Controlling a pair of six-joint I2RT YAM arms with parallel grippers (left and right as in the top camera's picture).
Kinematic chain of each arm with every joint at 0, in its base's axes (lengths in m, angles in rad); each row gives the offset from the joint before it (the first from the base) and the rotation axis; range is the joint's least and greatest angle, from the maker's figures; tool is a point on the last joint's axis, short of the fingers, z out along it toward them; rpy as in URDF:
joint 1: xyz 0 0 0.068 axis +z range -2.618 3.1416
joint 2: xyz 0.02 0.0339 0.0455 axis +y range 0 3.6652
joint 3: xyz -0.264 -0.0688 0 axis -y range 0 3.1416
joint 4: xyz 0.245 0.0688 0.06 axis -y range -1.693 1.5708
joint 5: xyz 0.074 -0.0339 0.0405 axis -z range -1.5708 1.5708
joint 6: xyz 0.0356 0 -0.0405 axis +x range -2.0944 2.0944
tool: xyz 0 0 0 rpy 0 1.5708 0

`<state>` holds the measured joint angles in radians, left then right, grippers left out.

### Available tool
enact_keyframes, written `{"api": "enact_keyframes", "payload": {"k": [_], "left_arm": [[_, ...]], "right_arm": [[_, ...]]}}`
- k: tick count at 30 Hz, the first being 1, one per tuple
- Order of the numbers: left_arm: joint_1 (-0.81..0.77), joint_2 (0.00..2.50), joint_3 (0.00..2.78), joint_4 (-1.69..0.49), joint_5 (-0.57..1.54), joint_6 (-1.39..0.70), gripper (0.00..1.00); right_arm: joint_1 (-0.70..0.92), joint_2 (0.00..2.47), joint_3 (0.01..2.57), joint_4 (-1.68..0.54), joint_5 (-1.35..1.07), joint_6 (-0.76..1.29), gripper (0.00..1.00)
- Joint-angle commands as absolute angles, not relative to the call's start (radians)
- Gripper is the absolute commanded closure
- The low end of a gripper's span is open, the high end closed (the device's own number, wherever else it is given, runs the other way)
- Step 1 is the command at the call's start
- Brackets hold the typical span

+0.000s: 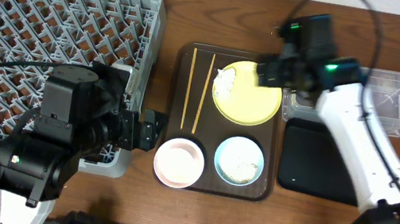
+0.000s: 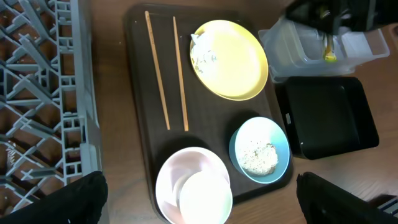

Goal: Sort waste into correct bins and load items into the dishwasher
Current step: 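Carry the wrapper to the clear bin and release it, then grasp the white tissue from the plate and drop it in the clear bin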

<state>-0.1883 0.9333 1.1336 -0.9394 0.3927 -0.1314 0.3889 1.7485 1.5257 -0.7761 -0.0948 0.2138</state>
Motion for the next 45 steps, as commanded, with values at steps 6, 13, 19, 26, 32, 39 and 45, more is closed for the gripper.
{"api": "enact_keyframes", "payload": {"k": [6,13,19,26,32,39,45], "left_arm": [[-0.193,0.927,1.163,-0.943,0.388,-0.136,0.02],[-0.193,0.927,1.163,-0.942,0.388,-0.136,0.02],[-0.193,0.927,1.163,-0.942,0.388,-0.136,0.02],[-0.193,0.927,1.163,-0.942,0.388,-0.136,0.02],[-0.193,0.927,1.163,-0.942,0.388,-0.136,0.02],[-0.193,0.927,1.163,-0.942,0.388,-0.136,0.02],[-0.193,0.927,1.163,-0.943,0.388,-0.136,0.02]], "right_arm": [[0.530,1.950,1.541,-0.623,0.004,0.320,0.27],[0.524,2.120,1.541,-0.514,0.031,0.369,0.25],[0.516,2.130,1.541,-0.532,0.009,0.367,0.96],[0.431,1.944,1.541,-0.618,0.007,0.370,0.99],[0.253,1.728,1.541,-0.749,0.006,0.356,0.99],[0.098,1.697,1.534,-0.891,0.010,0.306,0.99],[0.085,1.811,1.492,-0.891,0.053,0.295,0.99]]}}
